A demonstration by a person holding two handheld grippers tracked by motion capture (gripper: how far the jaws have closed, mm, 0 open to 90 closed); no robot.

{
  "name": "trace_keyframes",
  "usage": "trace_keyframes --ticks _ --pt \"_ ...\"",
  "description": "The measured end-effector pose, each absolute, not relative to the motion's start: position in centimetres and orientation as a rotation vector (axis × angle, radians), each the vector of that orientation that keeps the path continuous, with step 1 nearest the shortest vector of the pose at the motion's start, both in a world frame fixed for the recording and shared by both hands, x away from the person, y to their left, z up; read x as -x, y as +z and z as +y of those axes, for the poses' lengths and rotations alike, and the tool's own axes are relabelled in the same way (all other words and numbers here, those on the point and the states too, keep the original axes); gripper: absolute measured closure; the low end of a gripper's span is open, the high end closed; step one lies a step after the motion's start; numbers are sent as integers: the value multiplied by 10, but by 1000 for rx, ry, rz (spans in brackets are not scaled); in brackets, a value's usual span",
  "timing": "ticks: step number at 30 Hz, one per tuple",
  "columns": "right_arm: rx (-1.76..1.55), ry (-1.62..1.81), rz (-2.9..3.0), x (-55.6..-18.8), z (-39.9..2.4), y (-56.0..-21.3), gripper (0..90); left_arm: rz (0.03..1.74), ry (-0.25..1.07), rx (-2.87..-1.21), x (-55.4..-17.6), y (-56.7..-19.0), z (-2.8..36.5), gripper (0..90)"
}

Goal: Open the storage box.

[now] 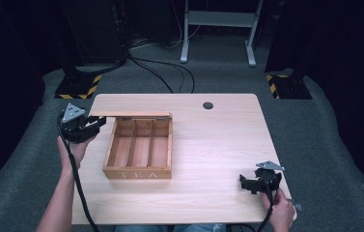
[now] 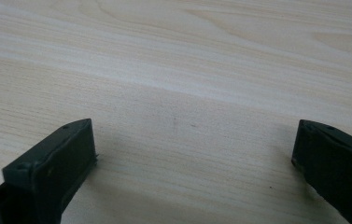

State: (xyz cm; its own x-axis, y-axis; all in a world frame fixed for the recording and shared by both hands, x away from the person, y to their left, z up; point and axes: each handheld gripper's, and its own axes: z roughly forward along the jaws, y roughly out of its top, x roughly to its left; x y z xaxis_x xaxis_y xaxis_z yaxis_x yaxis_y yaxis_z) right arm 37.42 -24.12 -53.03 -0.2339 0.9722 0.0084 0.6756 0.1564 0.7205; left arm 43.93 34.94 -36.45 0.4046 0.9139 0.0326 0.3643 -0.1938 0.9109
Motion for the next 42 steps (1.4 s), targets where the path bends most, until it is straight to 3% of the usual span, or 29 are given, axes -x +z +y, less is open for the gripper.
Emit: trace_keyframes --ticks 42 --pt "-1565 847 1976 -374 -241 -530 0 1106 721 -1809 -471 -340 353 641"
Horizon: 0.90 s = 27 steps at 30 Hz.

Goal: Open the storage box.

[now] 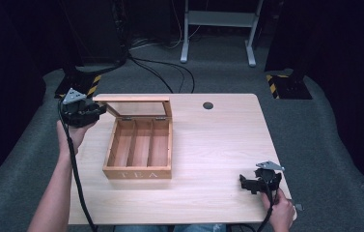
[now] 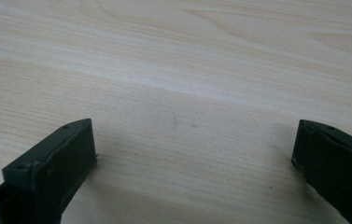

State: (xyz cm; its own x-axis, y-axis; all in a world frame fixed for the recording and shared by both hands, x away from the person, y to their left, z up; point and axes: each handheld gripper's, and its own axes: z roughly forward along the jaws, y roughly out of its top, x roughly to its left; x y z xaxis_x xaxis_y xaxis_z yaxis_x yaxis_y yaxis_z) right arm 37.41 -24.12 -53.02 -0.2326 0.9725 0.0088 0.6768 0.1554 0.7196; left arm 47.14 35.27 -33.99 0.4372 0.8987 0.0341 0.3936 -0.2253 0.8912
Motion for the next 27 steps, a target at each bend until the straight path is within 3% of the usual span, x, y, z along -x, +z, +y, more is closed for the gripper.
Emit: trace_keyframes --ticks 27 --pt "-1564 846 1976 -374 -241 -530 0 1100 734 -1804 -467 -343 352 641"
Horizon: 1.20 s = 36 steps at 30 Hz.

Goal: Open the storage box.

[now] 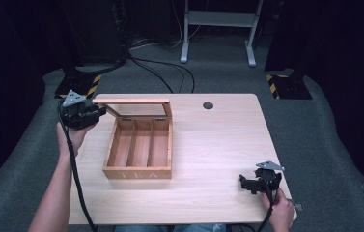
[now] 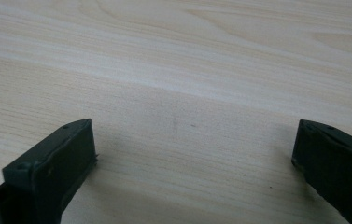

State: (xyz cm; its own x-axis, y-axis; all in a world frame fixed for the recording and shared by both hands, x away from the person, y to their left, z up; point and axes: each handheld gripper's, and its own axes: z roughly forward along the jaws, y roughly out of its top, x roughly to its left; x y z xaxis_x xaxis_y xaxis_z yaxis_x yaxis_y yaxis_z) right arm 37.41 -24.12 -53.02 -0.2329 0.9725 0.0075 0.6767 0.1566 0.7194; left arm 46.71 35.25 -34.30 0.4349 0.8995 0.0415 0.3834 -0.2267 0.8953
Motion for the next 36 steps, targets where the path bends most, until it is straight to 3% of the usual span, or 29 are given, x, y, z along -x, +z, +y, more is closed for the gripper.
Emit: trace_keyframes --ticks 36 --pt "-1563 847 1976 -374 -241 -530 0 1091 733 -1806 -466 -344 353 641"
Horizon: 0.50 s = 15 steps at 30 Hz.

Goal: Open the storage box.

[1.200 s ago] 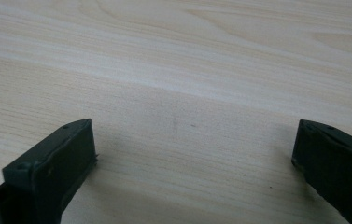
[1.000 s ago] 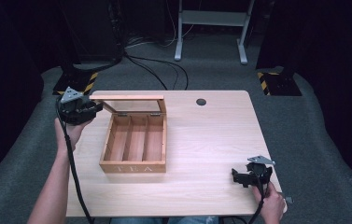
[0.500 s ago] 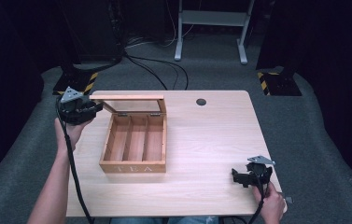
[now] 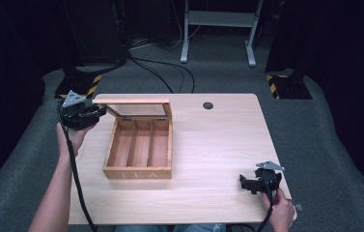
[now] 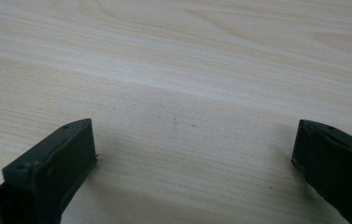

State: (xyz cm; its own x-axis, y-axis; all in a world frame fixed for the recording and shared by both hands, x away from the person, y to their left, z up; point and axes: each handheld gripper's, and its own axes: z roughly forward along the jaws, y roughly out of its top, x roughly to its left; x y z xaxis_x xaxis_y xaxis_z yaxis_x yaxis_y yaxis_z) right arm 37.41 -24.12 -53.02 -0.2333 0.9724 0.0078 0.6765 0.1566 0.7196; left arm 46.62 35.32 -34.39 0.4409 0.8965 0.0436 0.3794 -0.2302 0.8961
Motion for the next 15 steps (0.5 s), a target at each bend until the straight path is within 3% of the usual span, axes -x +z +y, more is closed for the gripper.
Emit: trace_keyframes --ticks 15 --pt "-1563 847 1977 -374 -241 -530 0 1087 731 -1806 -466 -344 354 640"
